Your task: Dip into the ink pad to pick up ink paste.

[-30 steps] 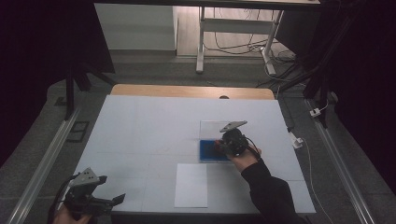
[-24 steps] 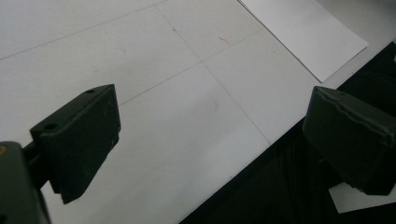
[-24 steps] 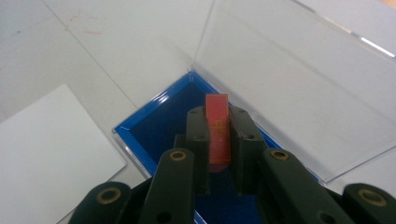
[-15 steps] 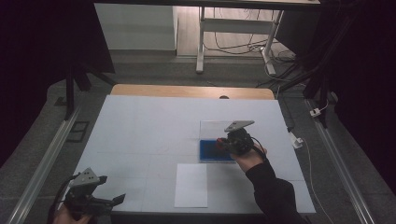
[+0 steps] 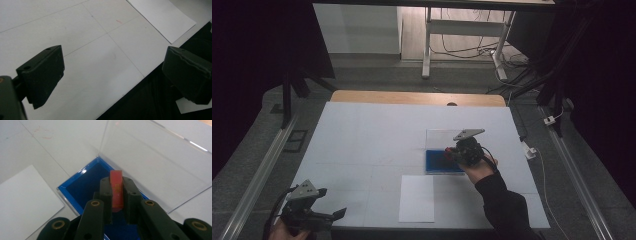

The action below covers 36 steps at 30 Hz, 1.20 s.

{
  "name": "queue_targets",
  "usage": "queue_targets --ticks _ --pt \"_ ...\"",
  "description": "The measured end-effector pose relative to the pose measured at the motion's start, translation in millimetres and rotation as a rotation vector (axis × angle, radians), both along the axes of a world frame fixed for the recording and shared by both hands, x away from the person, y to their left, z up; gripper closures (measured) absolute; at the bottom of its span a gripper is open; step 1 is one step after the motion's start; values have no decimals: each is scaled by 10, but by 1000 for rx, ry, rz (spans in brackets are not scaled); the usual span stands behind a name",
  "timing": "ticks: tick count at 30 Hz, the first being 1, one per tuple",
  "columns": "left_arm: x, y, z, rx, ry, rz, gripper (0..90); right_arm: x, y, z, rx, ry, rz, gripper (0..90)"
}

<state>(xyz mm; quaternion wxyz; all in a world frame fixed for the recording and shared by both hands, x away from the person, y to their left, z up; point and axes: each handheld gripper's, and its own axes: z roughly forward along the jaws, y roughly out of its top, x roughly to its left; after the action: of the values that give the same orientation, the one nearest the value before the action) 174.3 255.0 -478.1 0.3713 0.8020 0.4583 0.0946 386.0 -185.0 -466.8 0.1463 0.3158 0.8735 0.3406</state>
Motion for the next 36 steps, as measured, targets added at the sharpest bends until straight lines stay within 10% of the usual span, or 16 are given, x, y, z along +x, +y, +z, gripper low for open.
queue_targets --ticks 20,36 --pt "0 -6 -1 7 1 -8 45 86 30 -183 -44 52 -18 805" --pt "14 -19 -3 13 6 -11 47 -18 181 -195 -159 -37 -5 807"
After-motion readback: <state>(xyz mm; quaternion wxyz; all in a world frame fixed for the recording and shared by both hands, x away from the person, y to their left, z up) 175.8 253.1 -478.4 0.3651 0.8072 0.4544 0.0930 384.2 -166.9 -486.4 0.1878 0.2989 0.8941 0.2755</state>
